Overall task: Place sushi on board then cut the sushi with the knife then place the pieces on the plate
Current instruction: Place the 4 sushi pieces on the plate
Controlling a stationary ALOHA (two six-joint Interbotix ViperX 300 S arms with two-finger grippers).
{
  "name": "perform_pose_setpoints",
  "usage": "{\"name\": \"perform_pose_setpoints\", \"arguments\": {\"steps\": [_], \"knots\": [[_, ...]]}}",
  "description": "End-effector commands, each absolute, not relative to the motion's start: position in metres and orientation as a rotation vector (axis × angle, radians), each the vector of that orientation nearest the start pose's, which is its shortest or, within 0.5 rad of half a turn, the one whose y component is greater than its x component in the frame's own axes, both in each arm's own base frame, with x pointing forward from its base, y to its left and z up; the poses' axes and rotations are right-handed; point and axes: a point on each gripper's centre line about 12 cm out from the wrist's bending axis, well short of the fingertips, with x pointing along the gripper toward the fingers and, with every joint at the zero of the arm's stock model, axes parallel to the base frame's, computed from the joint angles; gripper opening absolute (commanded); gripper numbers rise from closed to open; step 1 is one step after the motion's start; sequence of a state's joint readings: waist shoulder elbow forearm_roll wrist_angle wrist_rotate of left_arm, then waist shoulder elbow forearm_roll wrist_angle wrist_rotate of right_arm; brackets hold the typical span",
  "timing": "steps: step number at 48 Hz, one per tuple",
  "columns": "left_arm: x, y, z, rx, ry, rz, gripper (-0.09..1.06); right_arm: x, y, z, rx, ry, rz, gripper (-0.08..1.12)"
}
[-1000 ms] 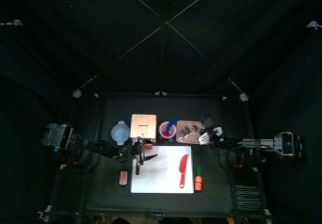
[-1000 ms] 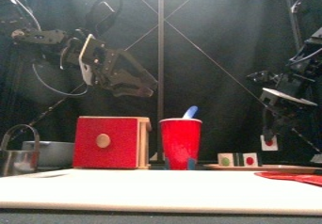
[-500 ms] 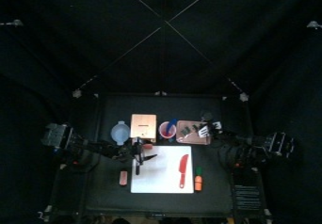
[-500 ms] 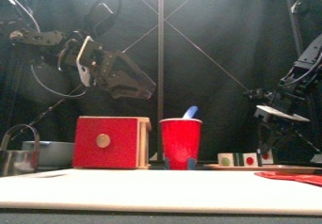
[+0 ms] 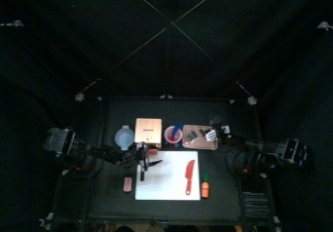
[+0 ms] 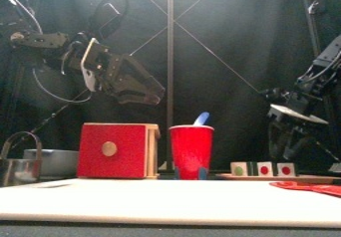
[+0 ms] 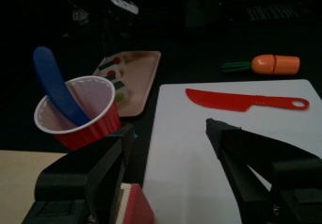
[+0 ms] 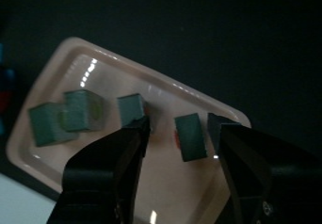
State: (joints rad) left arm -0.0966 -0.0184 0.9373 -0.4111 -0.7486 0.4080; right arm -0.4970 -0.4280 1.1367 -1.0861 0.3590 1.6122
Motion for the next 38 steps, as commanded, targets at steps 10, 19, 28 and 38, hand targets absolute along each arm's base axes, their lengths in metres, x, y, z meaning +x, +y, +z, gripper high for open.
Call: {"name": "perform_pose_setpoints", "arguments": {"steps": [10, 19, 28, 38], "knots": [[0.355, -0.001, 0.180, 0.131, 0.169, 0.173, 0.96, 0.204, -0.091, 0.215, 0.483, 0.396, -0.653, 0.86], [0.357, -0.002, 0.186, 0.128, 0.152, 0.172, 0.96, 0.229, -0.039, 0.226, 0.378, 0.392, -0.299, 0.86], [0.357, -0.003, 0.190, 0.123, 0.140, 0.171, 0.96, 0.245, -0.018, 0.227, 0.313, 0.424, -0.182, 0.86], [0.357, -0.004, 0.191, 0.123, 0.138, 0.168, 0.96, 0.264, -0.012, 0.245, 0.269, 0.397, -0.126, 0.86]]}}
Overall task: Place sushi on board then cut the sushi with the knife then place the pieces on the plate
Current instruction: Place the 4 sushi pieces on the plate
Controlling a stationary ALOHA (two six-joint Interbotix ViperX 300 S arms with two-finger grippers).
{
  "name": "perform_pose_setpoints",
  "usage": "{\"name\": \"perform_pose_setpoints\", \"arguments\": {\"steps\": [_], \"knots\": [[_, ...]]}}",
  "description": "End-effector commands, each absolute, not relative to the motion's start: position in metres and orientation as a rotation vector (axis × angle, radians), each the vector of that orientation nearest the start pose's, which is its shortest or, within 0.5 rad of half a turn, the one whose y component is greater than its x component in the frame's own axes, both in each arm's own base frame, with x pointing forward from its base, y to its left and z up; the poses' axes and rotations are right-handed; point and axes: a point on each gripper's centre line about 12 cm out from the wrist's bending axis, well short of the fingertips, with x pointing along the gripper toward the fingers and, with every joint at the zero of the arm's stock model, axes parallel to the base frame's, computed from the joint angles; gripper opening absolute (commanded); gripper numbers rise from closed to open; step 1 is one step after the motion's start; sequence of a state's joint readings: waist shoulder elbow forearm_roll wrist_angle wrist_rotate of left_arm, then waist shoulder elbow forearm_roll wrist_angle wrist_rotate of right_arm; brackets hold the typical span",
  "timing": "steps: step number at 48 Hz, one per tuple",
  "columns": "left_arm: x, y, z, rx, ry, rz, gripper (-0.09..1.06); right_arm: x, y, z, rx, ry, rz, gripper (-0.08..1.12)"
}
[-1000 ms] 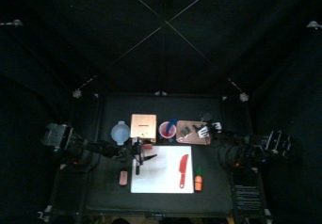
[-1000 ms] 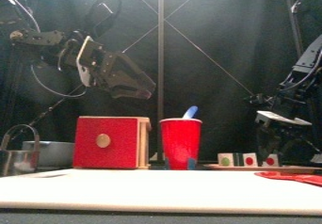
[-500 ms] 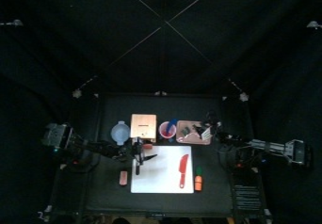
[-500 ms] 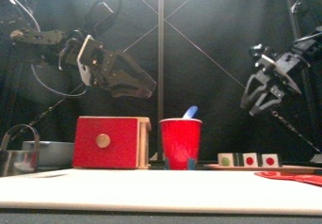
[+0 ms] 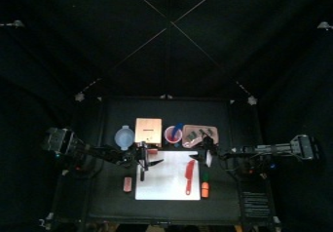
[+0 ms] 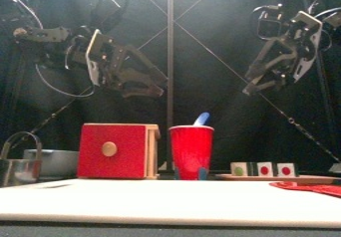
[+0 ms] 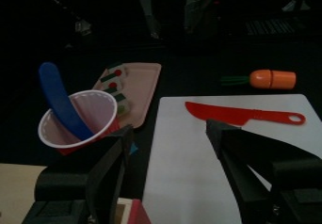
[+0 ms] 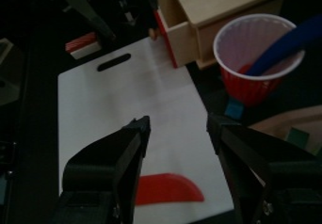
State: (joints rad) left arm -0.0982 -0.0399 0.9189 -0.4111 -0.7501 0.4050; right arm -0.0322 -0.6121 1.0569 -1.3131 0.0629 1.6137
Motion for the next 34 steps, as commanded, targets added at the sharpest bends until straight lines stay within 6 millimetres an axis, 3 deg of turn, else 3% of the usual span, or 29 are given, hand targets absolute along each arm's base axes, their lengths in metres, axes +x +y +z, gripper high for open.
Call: {"name": "perform_pose_setpoints", "arguments": {"steps": [1, 9, 34], "knots": [[0.357, -0.003, 0.190, 0.122, 0.140, 0.170, 0.96, 0.266, -0.012, 0.246, 0.263, 0.395, -0.123, 0.86], [0.355, -0.004, 0.188, 0.123, 0.147, 0.166, 0.96, 0.277, -0.015, 0.252, 0.227, 0.389, -0.122, 0.86], [0.350, -0.003, 0.181, 0.110, 0.172, 0.181, 0.96, 0.285, -0.015, 0.243, 0.251, 0.426, -0.132, 0.86]]}}
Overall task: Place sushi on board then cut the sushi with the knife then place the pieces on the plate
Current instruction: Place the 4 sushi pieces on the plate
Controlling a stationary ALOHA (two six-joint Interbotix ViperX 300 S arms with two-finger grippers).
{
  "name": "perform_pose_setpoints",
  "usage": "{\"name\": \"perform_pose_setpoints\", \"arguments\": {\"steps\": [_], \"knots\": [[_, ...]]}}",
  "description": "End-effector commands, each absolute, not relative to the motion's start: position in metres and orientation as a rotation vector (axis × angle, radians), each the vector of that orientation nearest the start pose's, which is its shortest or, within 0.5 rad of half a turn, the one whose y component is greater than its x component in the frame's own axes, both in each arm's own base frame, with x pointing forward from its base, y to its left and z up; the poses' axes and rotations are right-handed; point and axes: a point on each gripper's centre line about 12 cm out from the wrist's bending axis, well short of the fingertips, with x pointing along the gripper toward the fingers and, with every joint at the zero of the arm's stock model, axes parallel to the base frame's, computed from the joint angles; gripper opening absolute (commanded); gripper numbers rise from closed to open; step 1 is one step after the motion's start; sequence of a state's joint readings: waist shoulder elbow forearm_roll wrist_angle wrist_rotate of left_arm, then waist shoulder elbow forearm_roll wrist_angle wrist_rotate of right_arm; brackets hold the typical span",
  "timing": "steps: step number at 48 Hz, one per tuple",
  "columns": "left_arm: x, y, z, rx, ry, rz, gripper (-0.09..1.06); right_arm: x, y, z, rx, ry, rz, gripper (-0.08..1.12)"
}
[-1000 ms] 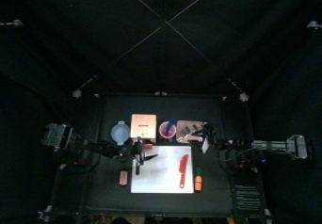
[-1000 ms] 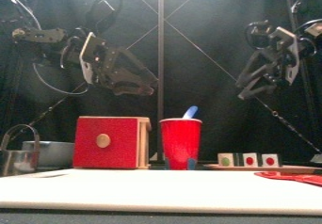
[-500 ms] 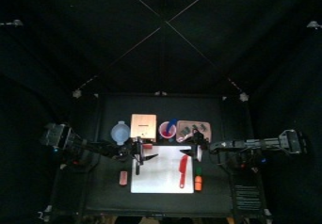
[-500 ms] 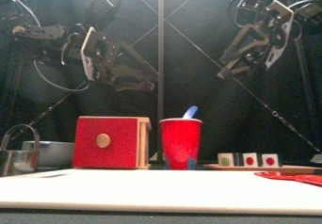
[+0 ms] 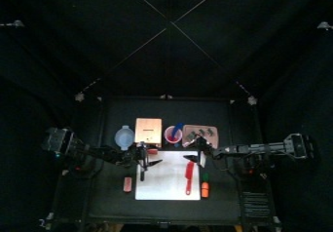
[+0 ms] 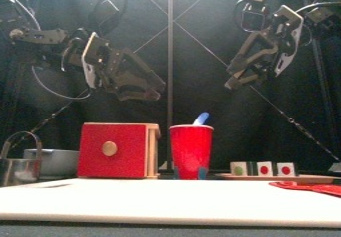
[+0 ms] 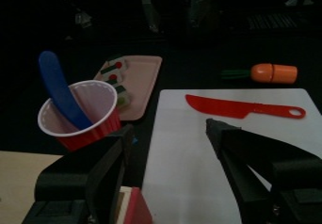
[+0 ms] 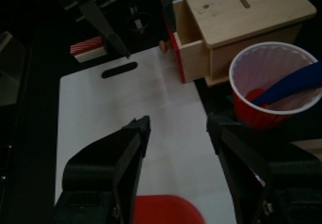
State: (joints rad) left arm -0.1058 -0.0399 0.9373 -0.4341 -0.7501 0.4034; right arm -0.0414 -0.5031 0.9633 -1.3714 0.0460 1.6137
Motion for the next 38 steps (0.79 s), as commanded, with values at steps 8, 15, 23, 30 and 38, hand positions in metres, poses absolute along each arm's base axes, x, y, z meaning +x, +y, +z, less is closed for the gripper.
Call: {"name": "perform_pose_setpoints", "arguments": {"steps": [8, 15, 23, 30, 38], "knots": [[0.349, -0.003, 0.179, 0.103, 0.176, 0.185, 0.96, 0.285, -0.015, 0.243, 0.255, 0.425, -0.131, 0.86], [0.346, -0.001, 0.176, 0.099, 0.189, 0.193, 0.96, 0.286, -0.016, 0.245, 0.256, 0.421, -0.137, 0.86], [0.342, 0.001, 0.171, 0.108, 0.208, 0.197, 0.96, 0.287, -0.019, 0.244, 0.258, 0.423, -0.145, 0.86], [0.339, 0.009, 0.167, 0.109, 0.220, 0.217, 0.96, 0.289, -0.019, 0.242, 0.265, 0.431, -0.147, 0.86], [0.331, 0.016, 0.159, 0.104, 0.257, 0.235, 0.96, 0.296, -0.019, 0.249, 0.306, 0.416, -0.154, 0.86]]}}
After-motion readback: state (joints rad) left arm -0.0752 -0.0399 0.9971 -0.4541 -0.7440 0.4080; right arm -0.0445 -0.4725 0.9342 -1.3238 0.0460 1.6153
